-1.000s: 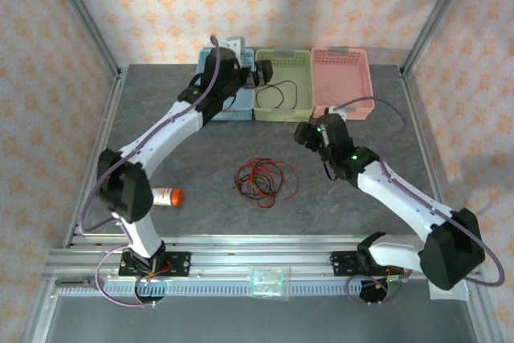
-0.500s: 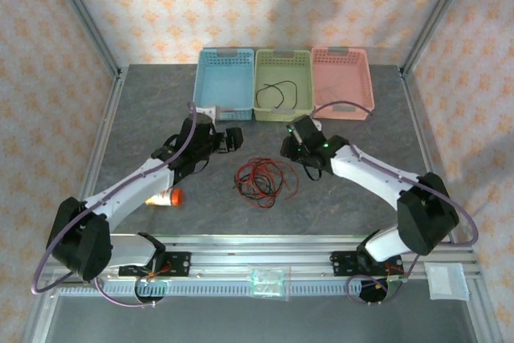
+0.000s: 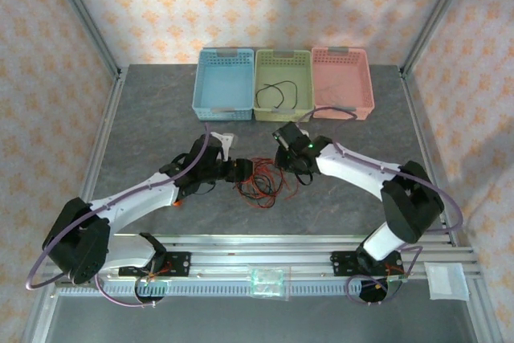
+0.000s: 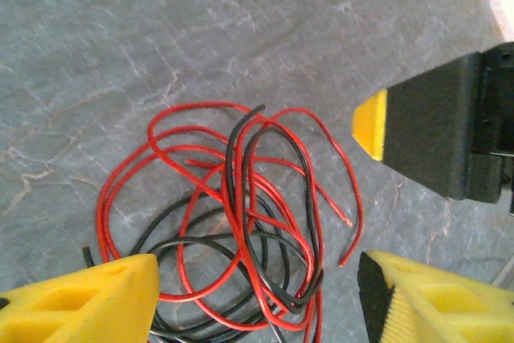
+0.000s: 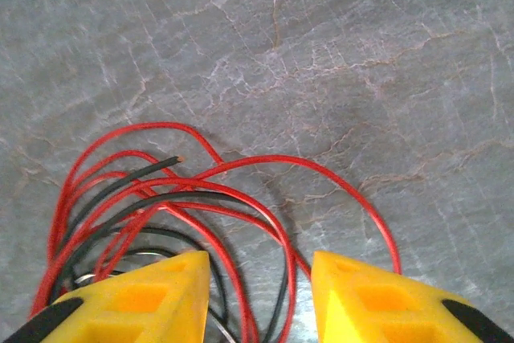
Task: Untangle the cables
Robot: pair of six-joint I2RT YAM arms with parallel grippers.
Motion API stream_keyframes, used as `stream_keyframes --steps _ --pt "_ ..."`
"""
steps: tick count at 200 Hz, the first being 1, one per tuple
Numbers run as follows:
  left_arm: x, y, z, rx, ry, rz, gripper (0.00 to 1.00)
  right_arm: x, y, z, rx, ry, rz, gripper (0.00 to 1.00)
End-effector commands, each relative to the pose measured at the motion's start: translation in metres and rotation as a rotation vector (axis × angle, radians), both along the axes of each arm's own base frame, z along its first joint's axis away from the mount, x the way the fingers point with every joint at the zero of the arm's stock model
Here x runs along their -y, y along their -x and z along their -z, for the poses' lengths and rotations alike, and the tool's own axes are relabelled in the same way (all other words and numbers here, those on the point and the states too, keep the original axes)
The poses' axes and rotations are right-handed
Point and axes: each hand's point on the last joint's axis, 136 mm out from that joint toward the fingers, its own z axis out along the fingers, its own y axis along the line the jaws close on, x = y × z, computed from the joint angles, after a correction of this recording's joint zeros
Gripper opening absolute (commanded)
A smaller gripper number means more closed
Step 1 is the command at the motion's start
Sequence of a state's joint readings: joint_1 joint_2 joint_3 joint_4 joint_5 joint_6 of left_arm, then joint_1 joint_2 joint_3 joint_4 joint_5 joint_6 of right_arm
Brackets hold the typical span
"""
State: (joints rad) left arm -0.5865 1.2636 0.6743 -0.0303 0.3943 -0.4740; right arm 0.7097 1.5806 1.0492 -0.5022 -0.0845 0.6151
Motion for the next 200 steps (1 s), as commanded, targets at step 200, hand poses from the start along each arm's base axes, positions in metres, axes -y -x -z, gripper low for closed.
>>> stream_keyframes --steps 200 --pt "0.005 0.005 0.071 -0.119 -0.154 -0.003 0.73 0.023 -0.014 0.056 -0.071 0.25 -0.386 0.4"
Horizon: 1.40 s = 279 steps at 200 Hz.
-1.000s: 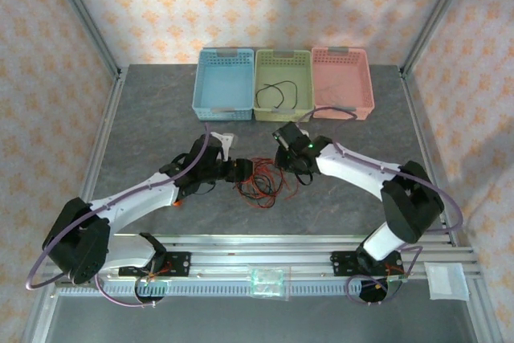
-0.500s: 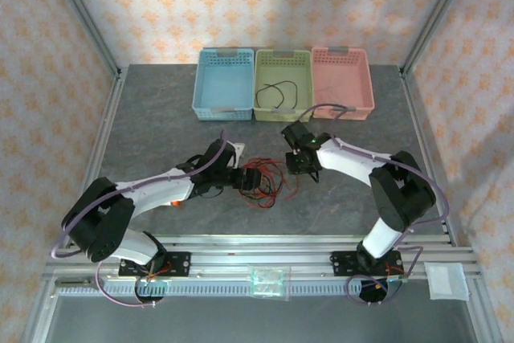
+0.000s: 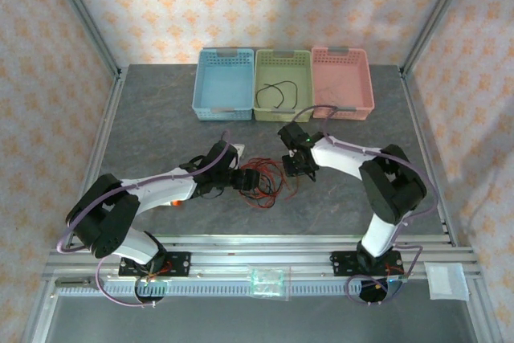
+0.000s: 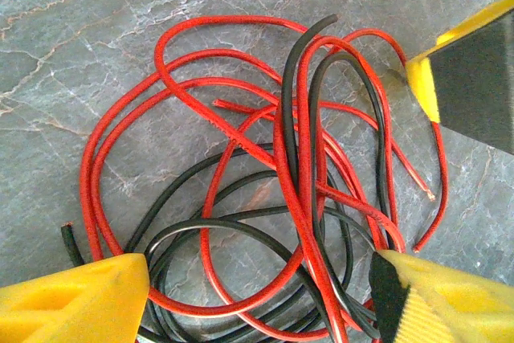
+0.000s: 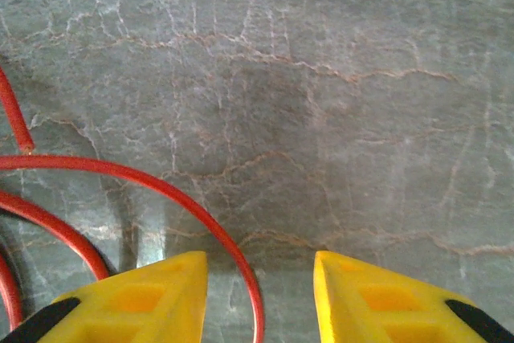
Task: Untangle the cables
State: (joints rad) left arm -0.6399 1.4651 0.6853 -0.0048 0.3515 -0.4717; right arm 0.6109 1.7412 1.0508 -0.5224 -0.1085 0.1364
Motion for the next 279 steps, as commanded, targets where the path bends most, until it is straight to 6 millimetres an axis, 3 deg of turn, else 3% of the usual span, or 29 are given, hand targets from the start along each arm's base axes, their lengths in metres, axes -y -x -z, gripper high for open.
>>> stream_keyframes --steps 1,49,98,118,149,171,208,237,279 --pt "-0.007 0.0 0.009 -0.001 -0.035 -0.027 0.73 -0.011 -0.006 -0.001 0.008 -0.003 -0.031 0.4" --pt "-0.012 0.001 0.012 0.0 -0.049 -0.047 0.71 -0.011 -0.007 0.011 -0.015 0.039 -0.027 0.38" --pt "-0.014 0.002 0.013 0.0 -0.056 -0.049 0.71 0.012 0.002 0.029 -0.055 0.094 0.066 0.22" --pt "-0.015 0.002 0.016 -0.004 -0.063 -0.048 0.71 0.021 -0.002 0.025 -0.023 0.123 0.095 0.12" --pt "-0.015 0.0 0.012 0.008 -0.063 -0.057 0.71 0.025 -0.025 -0.017 0.135 0.124 0.126 0.0" --pt "-0.016 -0.005 0.002 0.046 -0.056 -0.072 0.72 0.021 -0.04 -0.06 0.286 0.091 0.102 0.0" --pt "-0.012 -0.017 -0.054 0.218 0.046 -0.075 0.78 0.013 -0.047 -0.122 0.483 0.0 0.056 0.0" --pt "-0.014 -0.023 -0.1 0.364 0.092 -0.064 0.87 0.01 -0.044 -0.159 0.59 -0.078 0.013 0.0" --pt "0.001 -0.034 -0.14 0.428 0.206 0.069 0.84 -0.003 -0.034 -0.206 0.682 -0.208 -0.067 0.0"
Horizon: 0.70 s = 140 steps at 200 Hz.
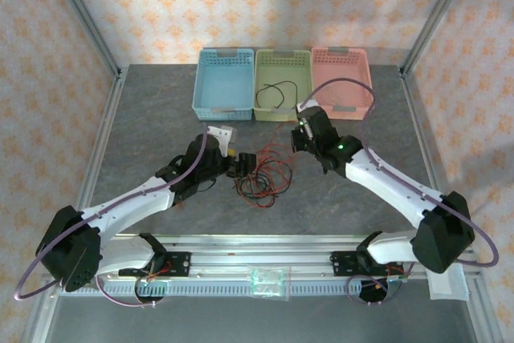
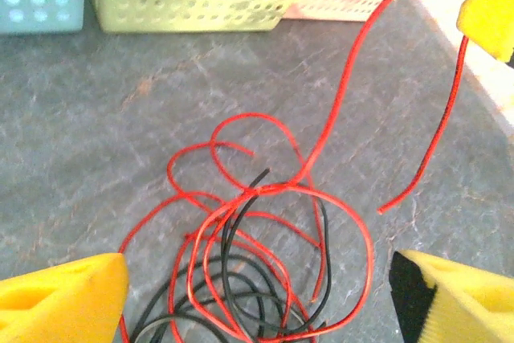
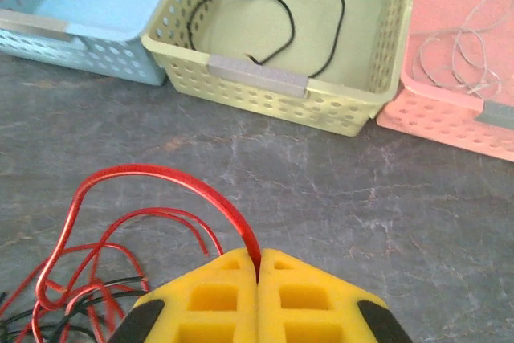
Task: Untangle the cables
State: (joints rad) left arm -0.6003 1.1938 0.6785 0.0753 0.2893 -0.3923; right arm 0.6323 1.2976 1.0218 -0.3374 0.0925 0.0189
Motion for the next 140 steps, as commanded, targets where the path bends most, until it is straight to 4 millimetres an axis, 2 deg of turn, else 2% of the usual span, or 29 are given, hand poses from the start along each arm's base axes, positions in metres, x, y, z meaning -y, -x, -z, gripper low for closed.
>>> stream_keyframes --steps 1,31,49,71,103,122,140 --pt "0.015 -0.008 -0.034 0.09 0.062 0.117 0.84 -0.009 0.003 -0.029 0.083 -0.047 -0.069 0.0" --pt "0.035 -0.011 -0.046 0.103 0.101 0.242 0.84 -0.02 0.01 -0.058 0.122 -0.116 -0.139 0.0" --pt "0.047 -0.012 -0.053 0.108 0.139 0.305 0.84 -0.026 0.015 -0.069 0.131 -0.147 -0.177 0.0" --pt "0.06 -0.012 -0.067 0.123 0.186 0.374 0.81 -0.03 0.018 -0.074 0.124 -0.161 -0.207 0.0" --pt "0.065 -0.026 -0.068 0.141 0.166 0.368 0.75 -0.037 0.023 -0.075 0.11 -0.183 -0.242 0.0" --pt "0.068 -0.036 -0.063 0.138 0.152 0.355 0.67 -0.039 0.024 -0.076 0.109 -0.193 -0.254 0.0" --pt "0.072 -0.041 -0.066 0.137 0.163 0.357 0.48 -0.037 0.023 -0.076 0.11 -0.186 -0.24 0.0"
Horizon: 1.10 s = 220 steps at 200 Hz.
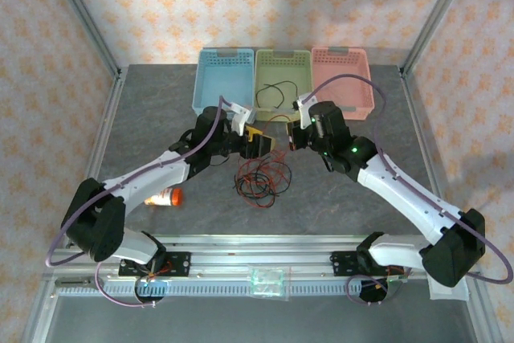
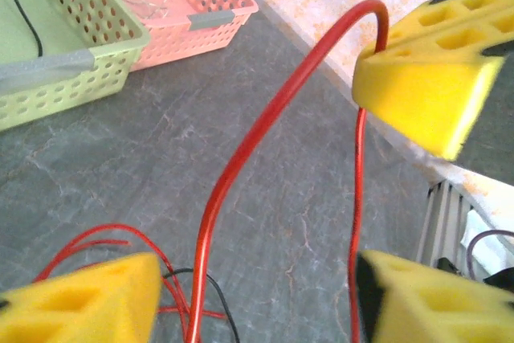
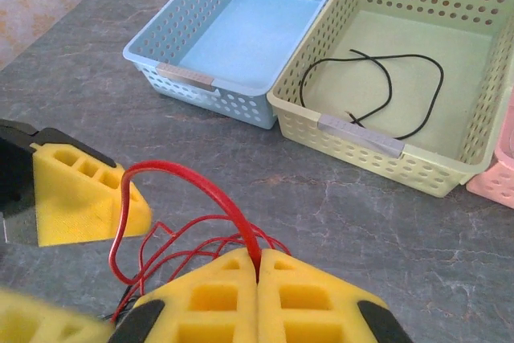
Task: Untangle the cables
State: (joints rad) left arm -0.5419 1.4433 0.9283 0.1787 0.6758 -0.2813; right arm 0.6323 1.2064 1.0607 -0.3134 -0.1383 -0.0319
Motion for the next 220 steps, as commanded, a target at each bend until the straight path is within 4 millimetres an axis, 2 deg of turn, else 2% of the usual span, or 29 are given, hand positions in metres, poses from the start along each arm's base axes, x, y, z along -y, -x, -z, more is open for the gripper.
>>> stream_keyframes --steps 1,26,30,43,50,59,80,102,122,141,170,220 --pt "0.006 -0.012 -0.02 0.065 0.034 0.02 0.48 -0.003 0.002 -0.024 0.047 -0.028 -0.018 0.0" --pt "0.007 -0.012 -0.04 0.089 0.069 0.018 0.2 0.006 -0.004 -0.022 0.057 -0.018 0.053 0.0" --pt "0.007 -0.011 -0.044 0.092 0.074 0.017 0.16 0.01 -0.002 -0.032 0.08 -0.037 0.065 0.0" --pt "0.005 -0.009 -0.059 0.11 0.093 0.009 0.04 0.013 -0.004 -0.04 0.103 -0.067 0.096 0.0" --pt "0.004 -0.008 -0.068 0.121 0.104 0.002 0.0 0.015 -0.005 -0.045 0.114 -0.095 0.116 0.05" --pt "0.002 -0.008 -0.077 0.131 0.115 -0.007 0.0 0.015 -0.005 -0.052 0.132 -0.138 0.13 0.14" --pt "-0.003 -0.006 -0.1 0.154 0.141 -0.034 0.0 0.018 -0.005 -0.067 0.164 -0.249 0.171 0.48" --pt "-0.008 -0.006 -0.122 0.179 0.16 -0.064 0.0 0.026 -0.004 -0.079 0.196 -0.351 0.226 0.63" --pt "-0.012 -0.008 -0.14 0.192 0.166 -0.095 0.0 0.03 -0.002 -0.088 0.22 -0.423 0.248 0.69" --pt "-0.014 -0.009 -0.159 0.202 0.195 -0.108 0.0 0.024 -0.002 -0.09 0.217 -0.455 0.224 0.71" --pt "-0.014 -0.003 -0.192 0.234 0.257 -0.1 0.0 0.011 -0.004 -0.079 0.168 -0.483 0.185 0.72" --pt "-0.029 -0.001 -0.237 0.303 0.266 -0.153 0.0 0.006 -0.004 -0.051 0.139 -0.548 0.185 0.73"
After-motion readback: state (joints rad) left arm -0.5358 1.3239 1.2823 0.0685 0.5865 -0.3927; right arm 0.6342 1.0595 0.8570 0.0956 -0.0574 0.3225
